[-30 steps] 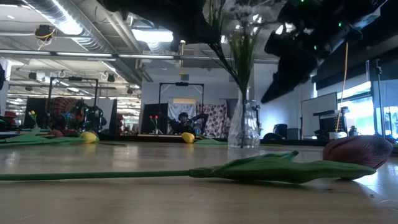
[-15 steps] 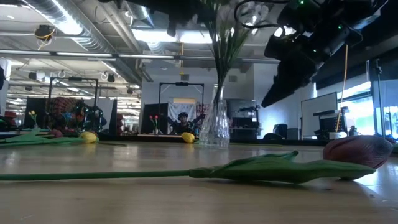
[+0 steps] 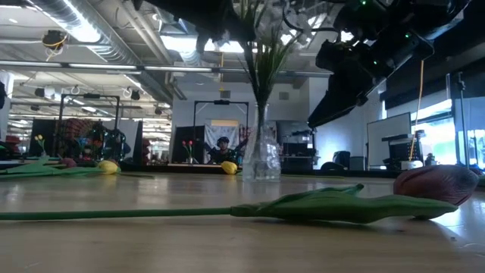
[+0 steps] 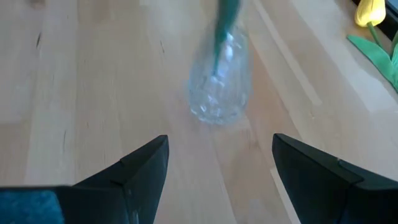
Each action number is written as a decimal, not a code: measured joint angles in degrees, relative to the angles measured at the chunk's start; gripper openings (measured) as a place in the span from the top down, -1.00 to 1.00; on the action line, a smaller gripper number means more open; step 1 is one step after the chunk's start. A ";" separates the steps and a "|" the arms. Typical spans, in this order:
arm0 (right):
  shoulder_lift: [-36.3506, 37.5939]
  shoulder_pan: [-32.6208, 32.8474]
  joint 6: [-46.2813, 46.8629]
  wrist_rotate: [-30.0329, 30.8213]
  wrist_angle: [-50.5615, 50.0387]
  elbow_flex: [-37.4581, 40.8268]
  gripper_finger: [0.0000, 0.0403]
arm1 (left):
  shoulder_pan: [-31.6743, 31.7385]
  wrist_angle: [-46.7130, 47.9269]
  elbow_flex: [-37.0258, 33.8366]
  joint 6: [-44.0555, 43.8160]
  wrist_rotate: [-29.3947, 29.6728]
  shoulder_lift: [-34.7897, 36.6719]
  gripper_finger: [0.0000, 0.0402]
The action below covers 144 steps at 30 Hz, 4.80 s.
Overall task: Sort flowers into vase by color
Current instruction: Put the white flowers into the top transparent vase
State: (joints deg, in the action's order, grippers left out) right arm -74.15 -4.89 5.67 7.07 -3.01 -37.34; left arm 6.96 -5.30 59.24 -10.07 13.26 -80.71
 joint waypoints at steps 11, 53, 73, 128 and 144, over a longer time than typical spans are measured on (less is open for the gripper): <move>0.00 0.00 0.04 0.00 0.13 0.00 -0.41 | -1.39 0.27 -0.06 2.77 0.94 0.46 0.98; -2.72 -0.02 3.35 1.43 25.14 0.02 -0.41 | 2.28 -61.28 -32.55 -3.75 -6.97 1.69 0.98; -14.84 -0.11 4.52 -3.65 37.22 -9.88 -0.26 | 4.50 -56.38 -30.88 -2.99 -13.60 1.67 0.96; -3.77 0.04 -0.70 -3.64 16.43 -11.10 -0.60 | 2.03 -36.98 -30.88 -3.06 -26.53 42.64 0.95; 6.95 0.04 8.26 -2.77 -2.01 -11.10 -0.71 | -14.08 -26.16 -30.88 -4.08 -11.65 33.60 0.95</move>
State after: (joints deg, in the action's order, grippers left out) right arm -67.20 -4.84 13.93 4.30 -5.02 -48.45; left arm -7.11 -31.46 28.36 -14.14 1.61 -47.11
